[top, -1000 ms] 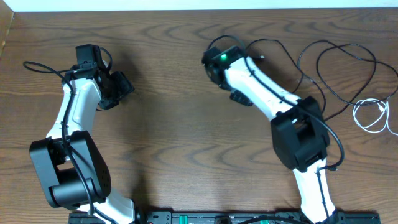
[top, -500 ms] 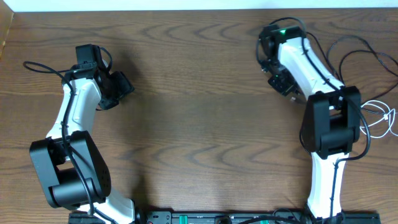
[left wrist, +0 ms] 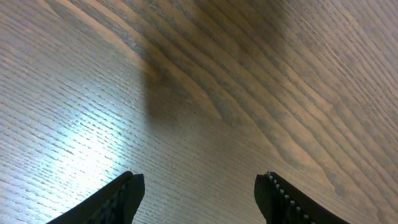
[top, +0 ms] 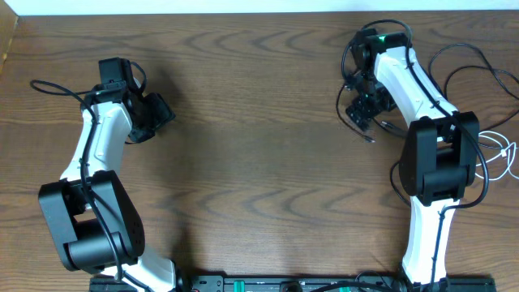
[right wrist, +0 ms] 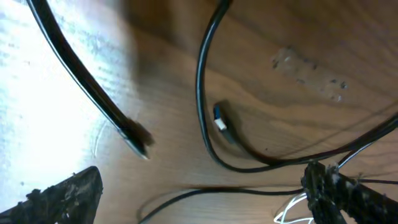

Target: Untangle cables

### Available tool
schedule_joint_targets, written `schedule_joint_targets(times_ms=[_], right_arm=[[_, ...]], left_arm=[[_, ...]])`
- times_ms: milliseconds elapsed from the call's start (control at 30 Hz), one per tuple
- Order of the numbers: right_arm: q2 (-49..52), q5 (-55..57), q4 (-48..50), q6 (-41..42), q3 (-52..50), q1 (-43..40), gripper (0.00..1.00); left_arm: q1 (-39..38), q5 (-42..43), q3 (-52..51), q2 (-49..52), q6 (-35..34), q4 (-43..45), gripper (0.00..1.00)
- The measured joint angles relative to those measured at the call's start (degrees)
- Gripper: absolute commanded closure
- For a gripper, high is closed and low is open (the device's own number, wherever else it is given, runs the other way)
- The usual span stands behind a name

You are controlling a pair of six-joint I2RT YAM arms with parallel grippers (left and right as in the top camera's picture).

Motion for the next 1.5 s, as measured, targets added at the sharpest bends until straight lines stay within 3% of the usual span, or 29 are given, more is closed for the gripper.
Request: schedule_joint_targets(times_ms=[167,333,533,833,867,1500], right_arm=[[0.0,-0.2,4.3,4.2,0.0,-0.8,0.01],[0.0,-0.6,11.1,16.5,0.0,-4.2,0.01],[0.0,-5.5,12.9,28.5,0.0,-8.2,0.01],[0.0,-11.8,21.6,31.0,0.0,-7.5,0.01],[0.0,-11.9,21.6,31.0,0.0,-7.5,0.01],[0.0,-12.5,21.6,31.4,0.0,-7.5,0.01]], left_arm=[[0.0,0.0,0.0,0.0,0.0,0.0,0.37],[0.0,0.0,0.0,0.0,0.0,0.0,0.36],[0.0,0.0,0.0,0.0,0.0,0.0,0.36],[0.0,0.0,0.0,0.0,0.0,0.0,0.35],[0.0,0.0,0.0,0.0,0.0,0.0,0.03],[0.0,0.0,0.0,0.0,-0.2,0.0,0.02]])
